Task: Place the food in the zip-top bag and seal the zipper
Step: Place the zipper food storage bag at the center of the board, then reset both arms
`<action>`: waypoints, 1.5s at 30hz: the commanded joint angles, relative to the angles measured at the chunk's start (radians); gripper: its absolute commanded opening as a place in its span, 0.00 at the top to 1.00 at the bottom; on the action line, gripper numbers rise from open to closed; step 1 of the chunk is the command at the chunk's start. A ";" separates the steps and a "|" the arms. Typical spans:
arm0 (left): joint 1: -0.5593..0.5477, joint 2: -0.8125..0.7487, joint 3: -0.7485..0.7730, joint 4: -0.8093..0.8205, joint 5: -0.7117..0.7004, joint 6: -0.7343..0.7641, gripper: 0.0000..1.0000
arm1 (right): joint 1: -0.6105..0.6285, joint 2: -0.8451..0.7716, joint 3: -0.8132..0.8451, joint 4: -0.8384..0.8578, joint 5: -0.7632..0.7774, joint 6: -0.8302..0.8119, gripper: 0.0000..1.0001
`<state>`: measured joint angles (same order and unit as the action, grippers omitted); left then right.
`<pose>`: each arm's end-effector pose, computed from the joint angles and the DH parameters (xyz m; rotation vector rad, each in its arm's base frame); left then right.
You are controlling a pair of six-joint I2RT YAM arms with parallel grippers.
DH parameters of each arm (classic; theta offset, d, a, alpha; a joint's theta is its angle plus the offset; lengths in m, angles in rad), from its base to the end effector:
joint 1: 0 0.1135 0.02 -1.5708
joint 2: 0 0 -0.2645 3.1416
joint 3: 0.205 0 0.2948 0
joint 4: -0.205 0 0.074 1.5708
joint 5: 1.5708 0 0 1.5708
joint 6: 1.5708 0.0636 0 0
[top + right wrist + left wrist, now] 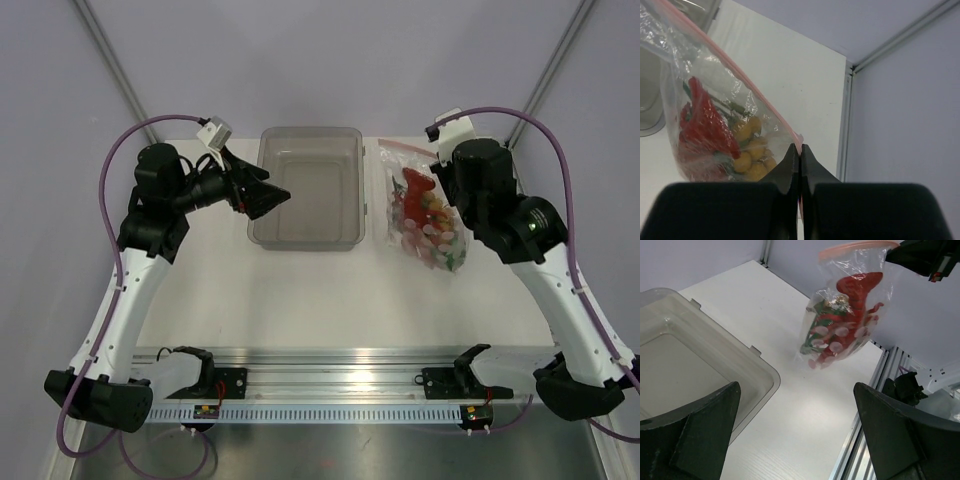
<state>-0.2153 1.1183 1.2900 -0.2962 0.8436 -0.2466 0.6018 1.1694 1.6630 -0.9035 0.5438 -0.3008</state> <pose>0.2769 -0.1092 0.4454 0.6245 1.6517 -1.0489 0.2331 0.1202 0.4954 -0.5165 1.8631 -0.3373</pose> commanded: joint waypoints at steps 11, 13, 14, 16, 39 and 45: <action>-0.002 -0.028 0.042 -0.058 -0.107 -0.080 0.01 | -0.119 0.073 -0.048 0.135 -0.062 -0.012 1.00; -0.002 -0.026 0.038 -0.069 -0.104 -0.085 0.01 | -0.119 0.059 -0.084 0.120 -0.116 0.015 1.00; -0.002 -0.028 0.035 -0.075 -0.109 -0.086 0.01 | -0.119 0.053 -0.129 0.101 -0.198 0.056 0.94; -0.002 -0.029 0.025 -0.081 -0.115 -0.095 0.01 | -0.119 0.035 -0.173 0.078 -0.283 0.104 0.55; -0.002 -0.176 -0.044 -0.139 -0.337 -0.149 0.01 | -0.119 -0.056 -0.232 -0.132 -0.007 0.623 0.00; -0.002 -0.178 -0.063 -0.173 -0.350 -0.120 0.01 | -0.120 -0.114 -0.325 -0.104 0.011 0.675 0.01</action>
<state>-0.2153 0.9463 1.2327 -0.4694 0.5152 -0.3874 0.4839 1.1114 1.3449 -1.0264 0.4870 0.3019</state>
